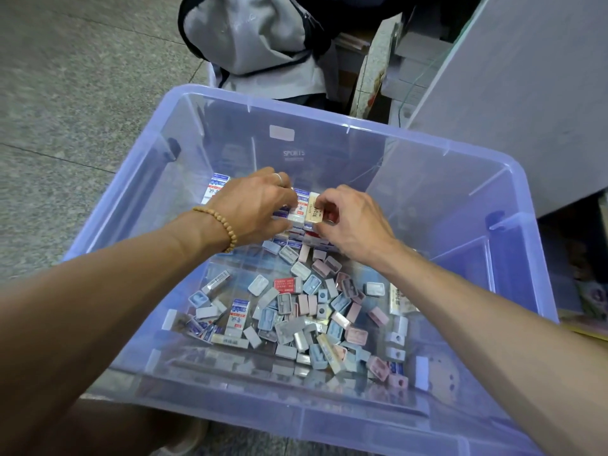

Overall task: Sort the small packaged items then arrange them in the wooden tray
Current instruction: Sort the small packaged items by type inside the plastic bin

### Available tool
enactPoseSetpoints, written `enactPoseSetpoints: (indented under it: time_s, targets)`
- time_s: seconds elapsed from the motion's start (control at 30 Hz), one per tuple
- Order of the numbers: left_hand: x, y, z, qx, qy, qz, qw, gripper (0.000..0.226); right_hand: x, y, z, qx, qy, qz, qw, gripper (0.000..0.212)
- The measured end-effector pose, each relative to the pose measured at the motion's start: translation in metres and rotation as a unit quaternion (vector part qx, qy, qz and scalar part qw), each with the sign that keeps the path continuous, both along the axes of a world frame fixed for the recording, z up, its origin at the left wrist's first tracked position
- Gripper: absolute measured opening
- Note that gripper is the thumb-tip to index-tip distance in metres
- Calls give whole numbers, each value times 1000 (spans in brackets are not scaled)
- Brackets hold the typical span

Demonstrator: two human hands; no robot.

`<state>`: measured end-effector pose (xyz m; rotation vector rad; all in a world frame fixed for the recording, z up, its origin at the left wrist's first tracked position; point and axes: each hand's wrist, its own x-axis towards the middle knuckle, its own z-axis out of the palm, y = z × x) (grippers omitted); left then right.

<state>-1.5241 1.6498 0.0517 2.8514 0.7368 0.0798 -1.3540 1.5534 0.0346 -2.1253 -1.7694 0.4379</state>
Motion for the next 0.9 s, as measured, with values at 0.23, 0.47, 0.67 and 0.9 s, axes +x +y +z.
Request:
enactPoseSetpoints:
  time_s: [0.23, 0.47, 0.67, 0.9]
  targets:
    - [-3, -46, -23, -148, 188, -62, 969, 32, 1, -2, 2, -13, 5, 8, 1000, 30]
    - [-4, -48, -54, -254, 239, -37, 937, 44, 17, -10, 18, -57, 30, -6, 998, 12]
    - [3, -55, -58, -284, 248, -24, 926, 26, 44, -34, 25, -306, -103, 36, 946, 15]
    - [9, -45, -32, -285, 172, -29, 943, 16, 46, -47, 6, -505, -208, 178, 818, 38]
